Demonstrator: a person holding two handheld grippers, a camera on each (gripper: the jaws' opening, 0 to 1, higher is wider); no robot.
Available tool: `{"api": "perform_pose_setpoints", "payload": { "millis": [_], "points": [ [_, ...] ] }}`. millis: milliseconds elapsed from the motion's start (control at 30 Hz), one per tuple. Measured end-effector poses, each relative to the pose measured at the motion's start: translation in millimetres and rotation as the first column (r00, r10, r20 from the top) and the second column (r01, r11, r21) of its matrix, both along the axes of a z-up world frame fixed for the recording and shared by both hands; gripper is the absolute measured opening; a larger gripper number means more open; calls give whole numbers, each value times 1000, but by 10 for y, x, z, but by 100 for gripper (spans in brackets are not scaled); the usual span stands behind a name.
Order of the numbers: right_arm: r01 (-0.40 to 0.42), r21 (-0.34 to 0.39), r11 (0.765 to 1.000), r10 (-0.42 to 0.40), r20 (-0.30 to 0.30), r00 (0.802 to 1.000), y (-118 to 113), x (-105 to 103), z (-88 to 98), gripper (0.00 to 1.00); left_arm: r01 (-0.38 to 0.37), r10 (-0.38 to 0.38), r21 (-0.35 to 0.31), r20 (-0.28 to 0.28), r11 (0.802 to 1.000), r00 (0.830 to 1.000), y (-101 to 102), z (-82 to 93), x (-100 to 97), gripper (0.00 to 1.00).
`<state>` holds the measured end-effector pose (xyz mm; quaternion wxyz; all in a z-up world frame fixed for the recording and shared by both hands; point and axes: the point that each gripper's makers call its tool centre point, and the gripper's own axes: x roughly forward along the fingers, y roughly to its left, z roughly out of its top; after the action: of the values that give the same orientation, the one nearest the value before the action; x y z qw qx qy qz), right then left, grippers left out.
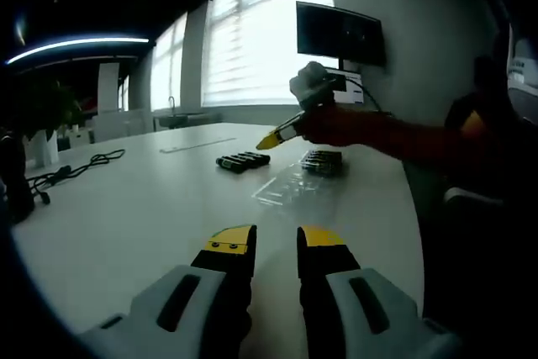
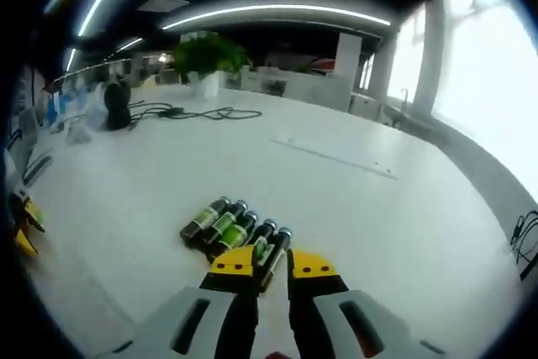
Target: Grip medicine bottles put into box
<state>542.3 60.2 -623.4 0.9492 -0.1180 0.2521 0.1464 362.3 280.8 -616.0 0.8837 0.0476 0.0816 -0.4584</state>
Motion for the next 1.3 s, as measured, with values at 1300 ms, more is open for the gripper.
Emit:
{"api": "perform_pose_setpoints", "payload": {
  "millis": [1300],
  "points": [
    [28, -10, 1000, -28, -85, 996, -55, 122, -272, 7, 0, 0, 1, -1, 1000, 1000, -5, 2, -2, 13]
  ]
}}
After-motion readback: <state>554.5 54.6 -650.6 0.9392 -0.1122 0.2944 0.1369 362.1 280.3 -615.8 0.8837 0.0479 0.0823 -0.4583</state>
